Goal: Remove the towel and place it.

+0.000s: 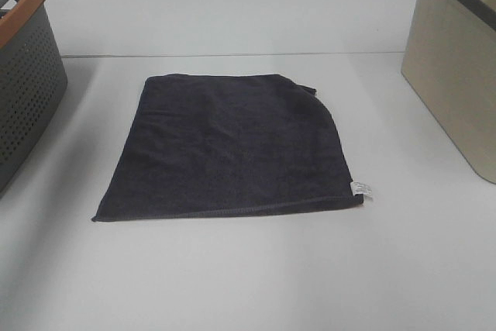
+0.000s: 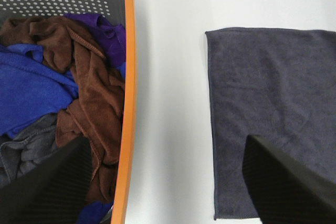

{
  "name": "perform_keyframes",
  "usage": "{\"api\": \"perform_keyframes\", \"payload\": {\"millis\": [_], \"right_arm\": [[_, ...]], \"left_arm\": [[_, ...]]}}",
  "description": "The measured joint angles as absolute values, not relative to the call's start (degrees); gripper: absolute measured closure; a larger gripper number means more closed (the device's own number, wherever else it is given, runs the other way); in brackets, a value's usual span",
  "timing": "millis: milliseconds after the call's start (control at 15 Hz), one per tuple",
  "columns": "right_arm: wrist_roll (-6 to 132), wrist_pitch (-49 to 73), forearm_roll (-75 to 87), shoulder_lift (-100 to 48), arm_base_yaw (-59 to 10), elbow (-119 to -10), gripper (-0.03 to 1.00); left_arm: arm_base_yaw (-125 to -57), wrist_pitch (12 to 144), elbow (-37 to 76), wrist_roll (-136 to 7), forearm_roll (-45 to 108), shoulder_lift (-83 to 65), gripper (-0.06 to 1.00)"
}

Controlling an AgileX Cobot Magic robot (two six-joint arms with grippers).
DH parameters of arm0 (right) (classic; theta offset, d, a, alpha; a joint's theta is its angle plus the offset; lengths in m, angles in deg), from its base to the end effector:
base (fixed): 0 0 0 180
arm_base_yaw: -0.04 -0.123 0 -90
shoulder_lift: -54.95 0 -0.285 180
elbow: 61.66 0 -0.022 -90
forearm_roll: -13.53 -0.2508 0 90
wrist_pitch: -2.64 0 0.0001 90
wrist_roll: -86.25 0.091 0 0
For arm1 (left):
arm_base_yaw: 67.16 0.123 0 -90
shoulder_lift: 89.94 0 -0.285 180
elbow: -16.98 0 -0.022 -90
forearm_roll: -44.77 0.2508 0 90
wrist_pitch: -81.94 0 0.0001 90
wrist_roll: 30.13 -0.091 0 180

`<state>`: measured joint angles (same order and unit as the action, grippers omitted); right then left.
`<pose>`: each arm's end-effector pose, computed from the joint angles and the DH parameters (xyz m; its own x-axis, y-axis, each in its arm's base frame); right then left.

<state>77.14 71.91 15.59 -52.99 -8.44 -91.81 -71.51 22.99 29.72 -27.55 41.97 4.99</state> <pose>0.3740 0.0527 0.3923 -0.7956 -0.2913 -0.5311 -0.2692 0.9555 -0.1207 0.3258 -0.0286 0.3920 -0.7814 -0.0109 -0.6240 0.0473 0.9959 -0.0766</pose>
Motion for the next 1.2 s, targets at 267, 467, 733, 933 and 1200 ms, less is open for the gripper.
{"api": "perform_keyframes", "payload": {"millis": [267,467,733,933,1200], "right_arm": [[78.35,71.91,16.79,-43.71,-8.44,-80.47,0.30],[78.23,72.60,16.74,-32.30,-8.44,-66.72,0.30],[78.23,67.67,13.53,-13.62,-8.44,-44.66,0.30],[78.18,64.92,12.90,-3.94,-8.44,-32.28,0.30],[78.18,62.23,12.32,7.75,-8.44,-21.05,0.30]], "left_arm": [[-71.51,16.51,29.20,-26.06,43.17,1.16,0.21],[-71.51,17.89,20.78,-25.14,42.94,-7.90,0.21],[-71.51,22.36,-2.08,-24.63,41.74,-28.87,0.21],[-71.51,22.47,-14.00,-24.40,41.74,-40.84,0.20],[-71.51,22.47,-23.68,-24.28,41.74,-55.80,0.16]]}}
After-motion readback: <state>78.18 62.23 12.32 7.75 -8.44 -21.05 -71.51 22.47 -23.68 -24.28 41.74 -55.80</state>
